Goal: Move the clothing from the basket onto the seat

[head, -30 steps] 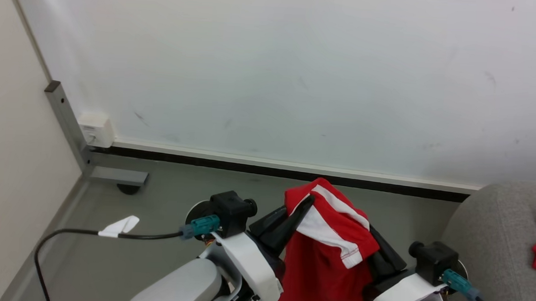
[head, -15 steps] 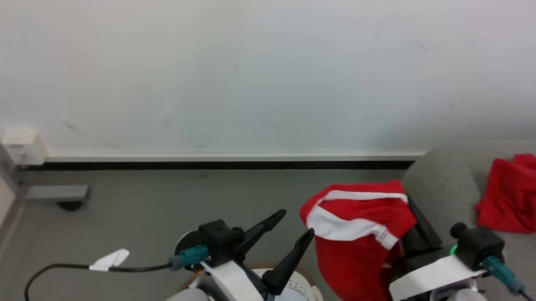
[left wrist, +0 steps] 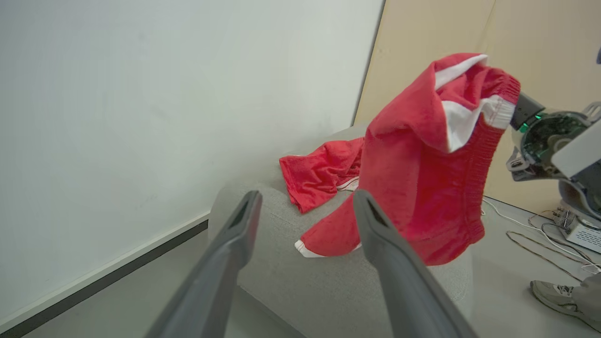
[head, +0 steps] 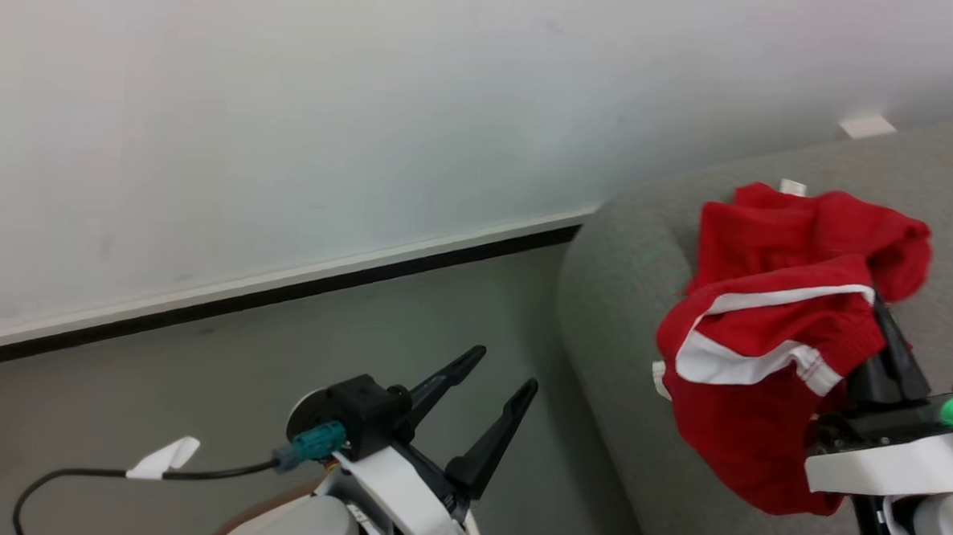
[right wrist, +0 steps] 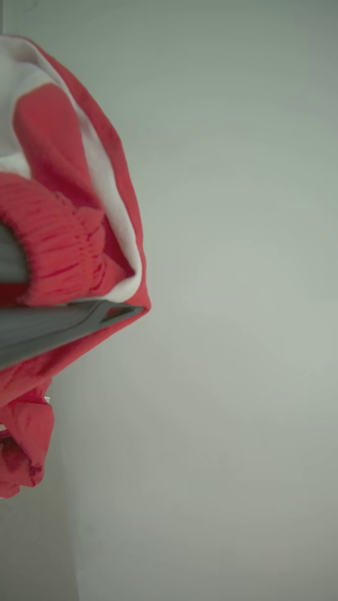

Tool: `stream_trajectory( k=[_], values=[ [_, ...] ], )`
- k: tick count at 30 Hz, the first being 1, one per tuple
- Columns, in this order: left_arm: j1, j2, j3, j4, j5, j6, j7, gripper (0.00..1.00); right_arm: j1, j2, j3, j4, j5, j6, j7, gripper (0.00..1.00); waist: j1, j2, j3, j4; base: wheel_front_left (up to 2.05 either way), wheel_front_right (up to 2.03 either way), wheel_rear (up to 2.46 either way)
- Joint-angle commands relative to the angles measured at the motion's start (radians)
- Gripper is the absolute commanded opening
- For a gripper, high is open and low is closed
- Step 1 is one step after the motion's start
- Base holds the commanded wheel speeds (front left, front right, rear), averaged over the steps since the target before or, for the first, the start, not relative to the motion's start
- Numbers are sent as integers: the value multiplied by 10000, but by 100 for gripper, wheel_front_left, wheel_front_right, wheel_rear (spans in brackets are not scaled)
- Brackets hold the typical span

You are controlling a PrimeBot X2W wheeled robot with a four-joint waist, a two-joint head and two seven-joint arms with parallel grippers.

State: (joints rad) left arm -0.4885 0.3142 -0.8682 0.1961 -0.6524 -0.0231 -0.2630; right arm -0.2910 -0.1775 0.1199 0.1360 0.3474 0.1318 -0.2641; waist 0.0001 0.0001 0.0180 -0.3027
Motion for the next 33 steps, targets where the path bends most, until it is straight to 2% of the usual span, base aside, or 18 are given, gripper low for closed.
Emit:
stream_trajectory(
  k=[1, 10, 16, 26, 33],
  values=[
    [4, 71, 136, -53, 139, -18, -13, 100, 178, -4, -156, -316, -109, -23, 60, 0, -1, -1, 357, -796, 0, 0, 0],
    [159, 55, 384, 35, 640, -178, -11, 100, 749, 341, -463, -1283, -299, -23, 382, 0, -1, -1, 637, -1542, 0, 0, 0],
    [256, -54, 498, 160, 787, -345, -12, 100, 936, 428, -504, -1494, -316, -23, 436, 0, -1, -1, 671, -1641, 0, 0, 0],
    [11, -10, 633, 134, 990, -530, -13, 100, -168, 133, -783, -1306, -178, -23, 781, 0, -1, -1, 1158, -1189, 0, 0, 0],
    [-197, 448, 721, -219, 1010, -602, 115, 100, -1919, -662, -1833, -1230, -82, -24, 1456, 0, -1, -1, 2178, -599, 0, 0, 0]
  ],
)
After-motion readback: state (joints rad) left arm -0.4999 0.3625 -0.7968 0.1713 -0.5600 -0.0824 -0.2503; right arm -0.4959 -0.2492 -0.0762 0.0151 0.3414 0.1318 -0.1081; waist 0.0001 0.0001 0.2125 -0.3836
